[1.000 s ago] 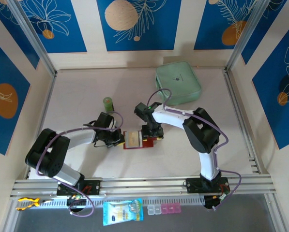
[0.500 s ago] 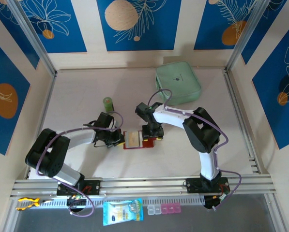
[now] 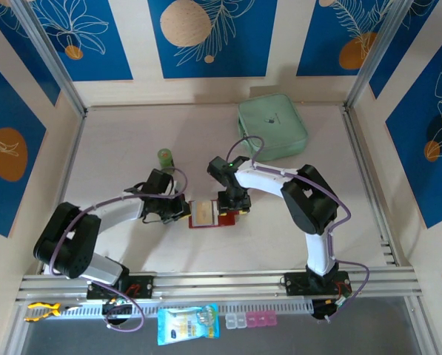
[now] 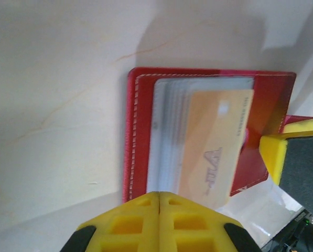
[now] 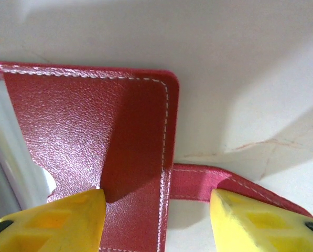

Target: Take the credit cards out of the card holder

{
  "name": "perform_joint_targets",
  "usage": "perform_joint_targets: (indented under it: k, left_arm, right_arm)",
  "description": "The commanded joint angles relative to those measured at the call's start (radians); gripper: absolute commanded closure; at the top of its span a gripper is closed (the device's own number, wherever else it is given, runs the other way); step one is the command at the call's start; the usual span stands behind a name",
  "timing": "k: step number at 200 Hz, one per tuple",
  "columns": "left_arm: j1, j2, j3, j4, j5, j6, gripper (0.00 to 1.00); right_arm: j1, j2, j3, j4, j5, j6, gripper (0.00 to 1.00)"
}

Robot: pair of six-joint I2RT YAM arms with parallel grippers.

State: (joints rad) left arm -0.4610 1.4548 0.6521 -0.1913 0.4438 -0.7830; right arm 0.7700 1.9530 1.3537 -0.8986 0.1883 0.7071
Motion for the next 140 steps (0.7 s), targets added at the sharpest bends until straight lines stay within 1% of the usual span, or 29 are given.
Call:
perform_joint_targets:
  k: [1, 35, 66, 84, 118, 140]
  left_arm:
    - [-0.005, -0.023, 0.027, -0.033, -0.009, 0.011, 1.0]
    - [-0.012, -0.029, 0.054, -0.026, -0.016, 0.011, 1.0]
    - [-0.033, -0.005, 0.084, -0.009, -0.004, 0.011, 0.99]
    - [-0.045, 0.018, 0.089, 0.017, 0.004, 0.003, 0.98]
    - [-0.078, 0.069, 0.121, 0.016, 0.012, 0.012, 0.98]
    - [-0.091, 0.079, 0.128, -0.007, -0.016, 0.014, 1.0]
  right_arm:
    - [-0.008, -0.071, 0.031, -0.039, 0.0, -0.009, 0.45]
    - [-0.01, -0.131, -0.002, 0.016, -0.056, -0.004, 0.46]
    - [-0.019, -0.203, -0.105, 0.192, -0.201, -0.022, 0.46]
    - [-0.033, -0.23, -0.163, 0.295, -0.283, -0.008, 0.47]
    - [-0.052, -0.222, -0.218, 0.422, -0.396, 0.029, 0.5]
    - [-0.054, -0.203, -0.229, 0.453, -0.423, 0.03, 0.53]
